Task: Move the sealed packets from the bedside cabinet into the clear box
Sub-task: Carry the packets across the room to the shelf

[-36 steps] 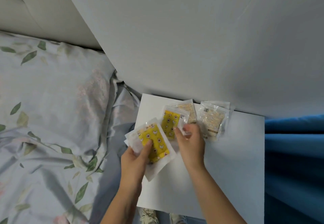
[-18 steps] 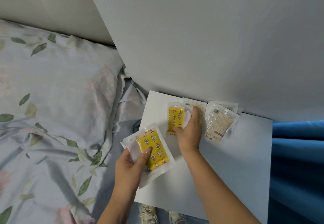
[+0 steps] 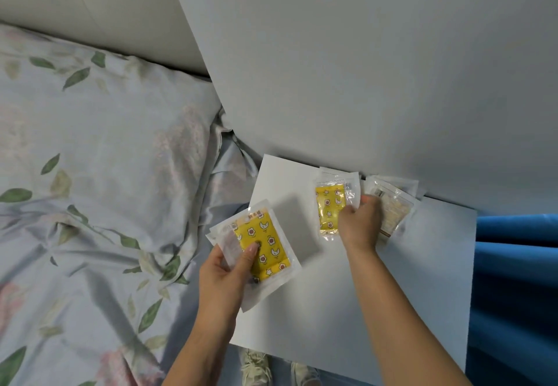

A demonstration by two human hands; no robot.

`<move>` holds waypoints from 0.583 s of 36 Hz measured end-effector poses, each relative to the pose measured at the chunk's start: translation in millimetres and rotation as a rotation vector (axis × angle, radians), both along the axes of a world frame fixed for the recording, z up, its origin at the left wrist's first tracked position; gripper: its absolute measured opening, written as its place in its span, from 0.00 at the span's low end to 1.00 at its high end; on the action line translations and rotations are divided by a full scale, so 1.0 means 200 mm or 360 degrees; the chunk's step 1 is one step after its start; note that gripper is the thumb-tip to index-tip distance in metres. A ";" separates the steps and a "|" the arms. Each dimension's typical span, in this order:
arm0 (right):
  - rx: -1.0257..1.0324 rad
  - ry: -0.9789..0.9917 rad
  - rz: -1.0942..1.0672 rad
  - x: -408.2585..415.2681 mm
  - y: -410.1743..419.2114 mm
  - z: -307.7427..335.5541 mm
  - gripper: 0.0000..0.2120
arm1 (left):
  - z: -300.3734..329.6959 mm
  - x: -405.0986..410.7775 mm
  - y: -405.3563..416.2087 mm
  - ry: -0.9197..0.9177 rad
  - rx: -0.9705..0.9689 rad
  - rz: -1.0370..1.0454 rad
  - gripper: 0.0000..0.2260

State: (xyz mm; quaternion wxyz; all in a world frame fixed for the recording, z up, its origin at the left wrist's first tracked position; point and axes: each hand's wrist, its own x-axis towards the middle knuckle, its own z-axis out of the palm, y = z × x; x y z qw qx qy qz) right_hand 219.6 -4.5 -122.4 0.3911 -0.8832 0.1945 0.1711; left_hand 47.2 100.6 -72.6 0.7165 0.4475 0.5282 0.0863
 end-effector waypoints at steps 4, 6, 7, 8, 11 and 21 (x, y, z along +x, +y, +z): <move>-0.0161 0.0197 0.0050 0.02 0.06 -0.02 0.24 | -0.01 0.00 -0.01 0.0005 0.0018 -0.0005 0.10; -0.0258 0.0287 0.0211 0.01 0.08 -0.02 0.38 | -0.01 -0.01 -0.01 0.0018 0.0025 -0.0005 0.10; -0.0305 0.0290 0.0304 0.01 0.08 -0.01 0.44 | -0.02 -0.01 -0.02 0.0023 0.0026 -0.0005 0.10; -0.0339 0.0275 0.0376 0.00 0.08 -0.01 0.47 | -0.02 -0.01 -0.02 0.0026 0.0030 -0.0007 0.10; -0.0429 0.0190 0.0515 -0.01 0.06 -0.03 0.45 | -0.02 -0.02 -0.02 0.0034 0.0047 -0.0020 0.09; -0.0765 -0.0156 0.1029 -0.01 0.01 -0.01 0.29 | 0.02 -0.02 0.00 -0.0021 0.0051 0.0047 0.08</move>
